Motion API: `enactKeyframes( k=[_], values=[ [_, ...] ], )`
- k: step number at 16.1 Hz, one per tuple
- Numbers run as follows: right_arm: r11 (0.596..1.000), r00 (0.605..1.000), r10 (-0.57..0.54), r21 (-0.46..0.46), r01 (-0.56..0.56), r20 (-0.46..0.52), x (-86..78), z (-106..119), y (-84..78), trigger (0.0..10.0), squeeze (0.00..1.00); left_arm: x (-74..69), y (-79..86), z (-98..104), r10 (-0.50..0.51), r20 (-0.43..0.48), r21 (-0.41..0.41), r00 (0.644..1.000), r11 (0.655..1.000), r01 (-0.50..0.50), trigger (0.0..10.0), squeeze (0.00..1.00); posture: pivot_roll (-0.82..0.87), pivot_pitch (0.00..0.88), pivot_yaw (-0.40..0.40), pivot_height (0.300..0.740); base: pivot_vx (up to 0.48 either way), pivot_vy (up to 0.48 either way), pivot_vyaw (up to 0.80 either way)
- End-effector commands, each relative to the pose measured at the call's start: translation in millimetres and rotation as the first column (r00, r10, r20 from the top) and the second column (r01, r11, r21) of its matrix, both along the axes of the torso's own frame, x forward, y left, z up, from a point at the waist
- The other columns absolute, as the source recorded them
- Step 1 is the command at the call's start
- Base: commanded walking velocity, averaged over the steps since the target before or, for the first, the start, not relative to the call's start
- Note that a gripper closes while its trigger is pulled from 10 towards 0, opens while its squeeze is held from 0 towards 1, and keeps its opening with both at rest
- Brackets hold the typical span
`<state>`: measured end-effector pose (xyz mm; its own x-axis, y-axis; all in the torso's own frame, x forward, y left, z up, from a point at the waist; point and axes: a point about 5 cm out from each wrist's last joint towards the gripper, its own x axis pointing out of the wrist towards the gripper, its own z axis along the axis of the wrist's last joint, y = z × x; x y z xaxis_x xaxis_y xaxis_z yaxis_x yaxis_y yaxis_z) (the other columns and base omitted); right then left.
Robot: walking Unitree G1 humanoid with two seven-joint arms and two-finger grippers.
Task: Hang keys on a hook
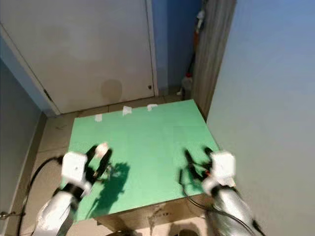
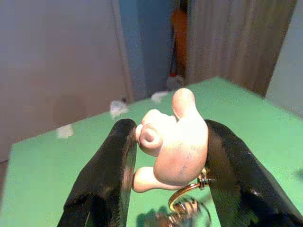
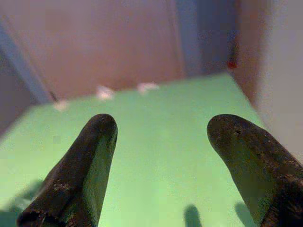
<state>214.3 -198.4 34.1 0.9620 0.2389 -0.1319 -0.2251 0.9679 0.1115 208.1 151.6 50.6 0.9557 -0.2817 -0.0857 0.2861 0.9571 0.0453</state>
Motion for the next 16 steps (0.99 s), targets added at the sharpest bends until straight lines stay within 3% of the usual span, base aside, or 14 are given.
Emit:
enactKeyframes(
  k=[1, 3, 4, 6, 7, 9, 10, 13, 14, 16],
  values=[
    [1.000, 1.000, 0.007, 0.000, -0.007, 0.025, 2.3, 3, 0.7, 10.0, 0.00, 0.5, 1.6, 6, 0.006, 0.044, 0.025, 0.999, 1.000, -0.007, 0.0, 0.00, -0.18, 0.000, 0.109, 0.740, 0.000, 0.000, 0.00],
    [1.000, 0.998, 0.017, -0.021, -0.015, 0.053, 4.7, -12, 7.8, 10.0, 0.00, -6.9, 5.9, -1, 0.016, 0.099, 0.150, 0.995, 0.988, -0.031, 0.0, 0.00, -0.18, 0.000, 0.110, 0.740, 0.000, 0.000, 0.00],
    [0.999, 0.999, 0.017, -0.034, -0.016, 0.038, 3.2, -22, 11.1, 10.0, 0.00, -8.4, 8.3, -6, 0.050, 0.096, 0.159, 0.994, 0.985, -0.064, 0.0, 0.00, -0.18, 0.000, 0.110, 0.740, 0.000, 0.000, 0.00],
    [0.999, 0.999, -0.001, -0.038, -0.001, -0.045, 2.2, -44, 18.2, 10.0, 0.00, -7.9, 9.8, -27, 0.104, 0.050, 0.154, 0.993, 0.982, -0.111, 0.0, 0.00, -0.18, 0.000, 0.112, 0.740, 0.000, 0.000, 0.00],
    [1.000, 0.997, -0.003, -0.021, 0.002, -0.073, 5.1, -48, 19.5, 10.0, 0.00, -5.0, 6.3, -39, 0.122, 0.005, 0.114, 0.992, 0.986, -0.122, 0.0, 0.00, -0.18, 0.000, 0.108, 0.740, 0.000, 0.000, 0.00],
    [1.000, 0.998, -0.008, 0.000, 0.008, -0.058, 10.0, -46, 16.6, 10.0, 0.00, 3.3, 1.0, -51, 0.157, -0.039, 0.093, 0.987, 0.984, -0.153, 0.0, 0.00, -0.18, 0.000, 0.105, 0.740, 0.000, 0.000, 0.00],
    [1.000, 0.999, -0.008, 0.000, 0.008, -0.050, 11.6, -46, 15.4, 10.0, 0.00, 5.3, 7.6, -55, 0.176, -0.052, 0.097, 0.983, 0.981, -0.171, 0.0, 0.00, -0.18, 0.000, 0.102, 0.740, 0.000, 0.000, 0.00],
    [1.000, 0.997, -0.014, 0.014, 0.015, -0.082, 12.7, -52, 9.8, 10.0, 0.00, 11.8, 9.6, -52, 0.125, -0.008, 0.117, 0.992, 0.985, -0.124, 0.0, 0.00, -0.18, 0.000, 0.102, 0.740, 0.000, 0.000, 0.00],
    [1.000, 0.998, -0.009, 0.024, 0.010, -0.054, 16.1, -48, 9.8, 10.0, 0.00, 14.4, 8.9, -49, 0.113, 0.012, 0.117, 0.993, 0.987, -0.114, 0.0, 0.00, -0.18, 0.000, 0.103, 0.740, 0.000, 0.000, 0.00],
    [0.999, 0.997, 0.006, 0.039, -0.009, 0.074, 31.0, -24, 14.8, 10.0, 0.00, 25.7, 8.3, -23, 0.087, 0.124, 0.097, 0.988, 0.990, -0.099, 0.0, 0.00, -0.18, 0.000, 0.110, 0.740, 0.000, 0.000, 0.00]
  ],
)
